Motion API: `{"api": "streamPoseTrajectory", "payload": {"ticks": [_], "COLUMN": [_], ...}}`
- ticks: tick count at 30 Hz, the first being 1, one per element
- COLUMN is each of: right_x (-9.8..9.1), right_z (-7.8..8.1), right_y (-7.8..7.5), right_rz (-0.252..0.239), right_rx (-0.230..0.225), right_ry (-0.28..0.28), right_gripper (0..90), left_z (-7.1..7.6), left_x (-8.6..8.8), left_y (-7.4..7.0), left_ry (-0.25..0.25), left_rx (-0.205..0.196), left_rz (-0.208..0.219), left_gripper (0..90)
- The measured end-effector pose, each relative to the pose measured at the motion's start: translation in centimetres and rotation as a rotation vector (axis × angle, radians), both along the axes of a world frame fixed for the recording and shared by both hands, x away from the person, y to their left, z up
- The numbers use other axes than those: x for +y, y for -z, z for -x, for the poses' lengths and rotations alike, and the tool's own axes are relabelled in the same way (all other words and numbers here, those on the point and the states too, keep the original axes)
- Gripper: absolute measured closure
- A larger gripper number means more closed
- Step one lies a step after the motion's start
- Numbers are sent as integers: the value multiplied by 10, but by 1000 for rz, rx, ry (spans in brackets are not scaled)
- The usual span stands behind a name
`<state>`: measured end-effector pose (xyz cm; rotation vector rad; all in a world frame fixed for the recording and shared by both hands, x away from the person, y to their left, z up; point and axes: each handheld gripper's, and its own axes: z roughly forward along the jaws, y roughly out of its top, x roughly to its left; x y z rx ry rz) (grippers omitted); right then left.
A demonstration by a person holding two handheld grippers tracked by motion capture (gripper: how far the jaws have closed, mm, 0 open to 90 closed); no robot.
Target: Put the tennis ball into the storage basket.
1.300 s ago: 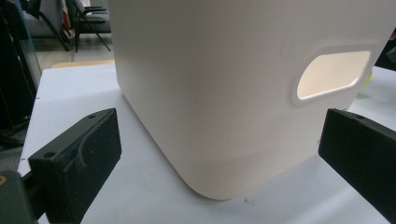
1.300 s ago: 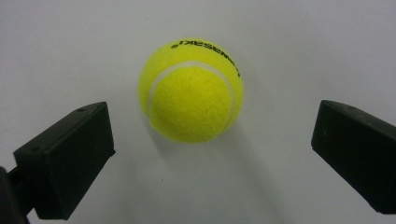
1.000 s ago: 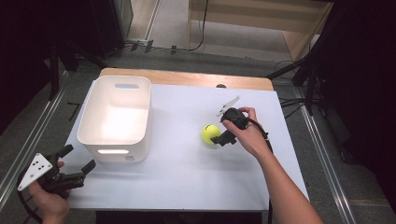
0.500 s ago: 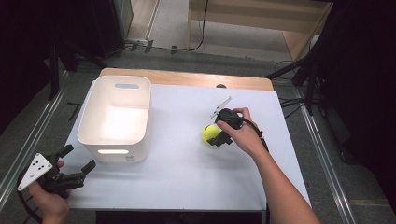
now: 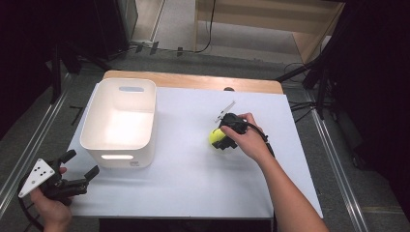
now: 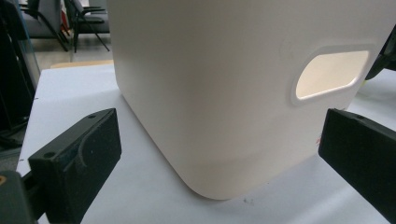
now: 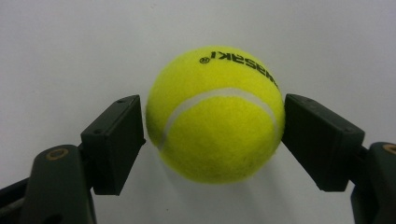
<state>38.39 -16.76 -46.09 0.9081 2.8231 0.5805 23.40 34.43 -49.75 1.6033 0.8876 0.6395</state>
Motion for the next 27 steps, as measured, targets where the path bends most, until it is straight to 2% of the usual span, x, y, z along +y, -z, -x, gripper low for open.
{"api": "streamPoseTrajectory", "payload": {"ticks": [20,27], "right_x": [9,8], "right_z": [-5,-5], "right_y": [11,9], "right_rz": [9,19], "right_rx": [42,54], "right_ry": [-25,-18], "right_gripper": [217,223], "left_z": [0,0], "left_x": [0,0], "left_y": [0,0], "left_ry": [1,1], "left_rx": [-1,-1], "left_rz": [5,6], "left_gripper": [0,0]}}
